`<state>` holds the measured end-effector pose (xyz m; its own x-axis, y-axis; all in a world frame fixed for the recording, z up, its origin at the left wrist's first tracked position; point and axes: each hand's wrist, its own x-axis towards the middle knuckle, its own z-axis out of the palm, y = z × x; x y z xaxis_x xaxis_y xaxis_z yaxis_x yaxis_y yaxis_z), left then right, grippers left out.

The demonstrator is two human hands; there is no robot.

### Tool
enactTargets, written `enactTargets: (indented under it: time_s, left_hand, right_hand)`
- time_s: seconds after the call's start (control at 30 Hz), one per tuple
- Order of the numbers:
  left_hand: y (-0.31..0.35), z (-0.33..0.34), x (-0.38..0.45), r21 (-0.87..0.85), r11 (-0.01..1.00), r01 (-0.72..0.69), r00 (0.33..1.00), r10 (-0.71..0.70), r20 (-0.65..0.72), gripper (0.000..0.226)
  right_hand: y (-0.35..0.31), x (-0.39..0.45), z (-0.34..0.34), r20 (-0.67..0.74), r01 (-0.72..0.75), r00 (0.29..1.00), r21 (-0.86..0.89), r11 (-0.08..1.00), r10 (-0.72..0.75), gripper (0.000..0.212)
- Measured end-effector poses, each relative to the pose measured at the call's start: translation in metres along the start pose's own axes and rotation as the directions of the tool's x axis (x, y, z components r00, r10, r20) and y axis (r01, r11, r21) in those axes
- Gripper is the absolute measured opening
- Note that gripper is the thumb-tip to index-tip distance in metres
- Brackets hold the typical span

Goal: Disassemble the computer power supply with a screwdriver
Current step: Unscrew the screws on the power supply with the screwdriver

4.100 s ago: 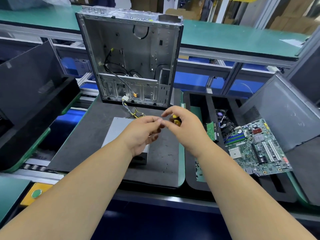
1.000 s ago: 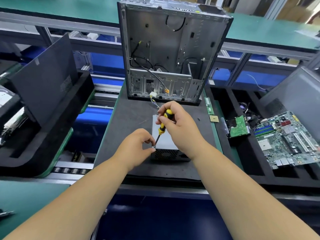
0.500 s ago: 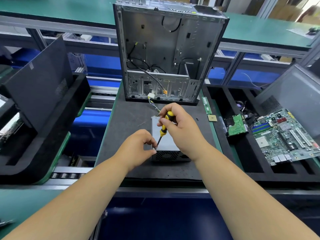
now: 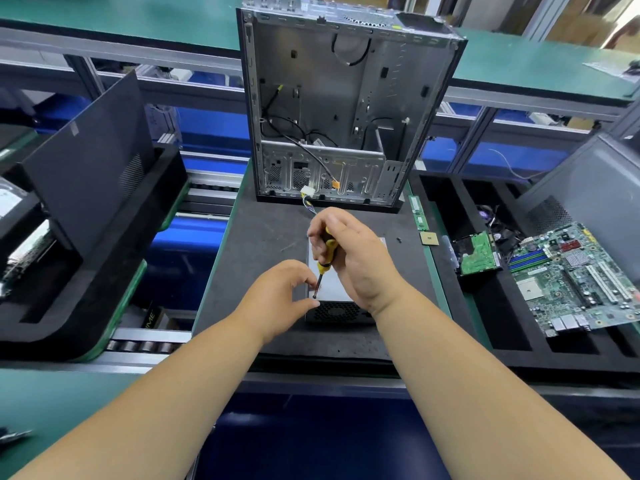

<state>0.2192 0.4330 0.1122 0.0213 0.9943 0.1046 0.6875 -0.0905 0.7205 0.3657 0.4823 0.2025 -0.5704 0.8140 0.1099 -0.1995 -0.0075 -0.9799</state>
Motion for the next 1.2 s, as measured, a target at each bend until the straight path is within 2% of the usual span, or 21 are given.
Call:
enactTargets:
  time_s: [0.1, 0.23, 0.47, 0.7, 0.9, 1.1, 1.2]
  left_hand:
    - [-0.001, 0.001, 0.000, -0.034, 0.998, 0.055, 0.998, -0.056, -0.021, 0.023]
    - [-0.001, 0.001, 0.002, -0.054, 0.994, 0.090, 0.996, -0.091, -0.020, 0.023]
    - [0.003, -0.001, 0.004, 0.013, 0.997, 0.074, 0.997, -0.074, -0.003, 0.018]
    - [0.003, -0.001, 0.003, -0.009, 0.998, 0.057, 0.998, -0.057, -0.012, 0.018]
    - [0.003, -0.001, 0.003, 0.016, 0.999, 0.040, 0.999, -0.040, -0.013, 0.019]
    - [0.004, -0.002, 0.003, 0.047, 0.998, 0.045, 0.999, -0.045, 0.009, 0.016]
    - [0.005, -0.003, 0.002, 0.060, 0.998, 0.035, 0.999, -0.036, 0.016, 0.017]
  right_hand:
    - [0.001, 0.004, -0.003, 0.003, -0.056, 0.998, 0.089, 0.994, 0.056, 0.013]
    - [0.000, 0.007, -0.008, 0.003, -0.090, 0.996, 0.183, 0.979, 0.091, 0.012]
    - [0.004, 0.005, -0.010, -0.090, -0.055, 0.993, 0.203, 0.978, 0.075, 0.021]
    - [0.007, 0.006, -0.004, -0.057, -0.023, 0.998, 0.205, 0.979, 0.036, 0.028]
    - [0.006, 0.008, -0.007, -0.053, -0.052, 0.997, 0.201, 0.978, 0.064, 0.016]
    - [0.001, 0.007, -0.008, -0.158, -0.067, 0.983, 0.159, 0.985, 0.092, 0.024]
    - [0.000, 0.005, -0.010, -0.218, -0.056, 0.972, 0.130, 0.990, 0.083, 0.020]
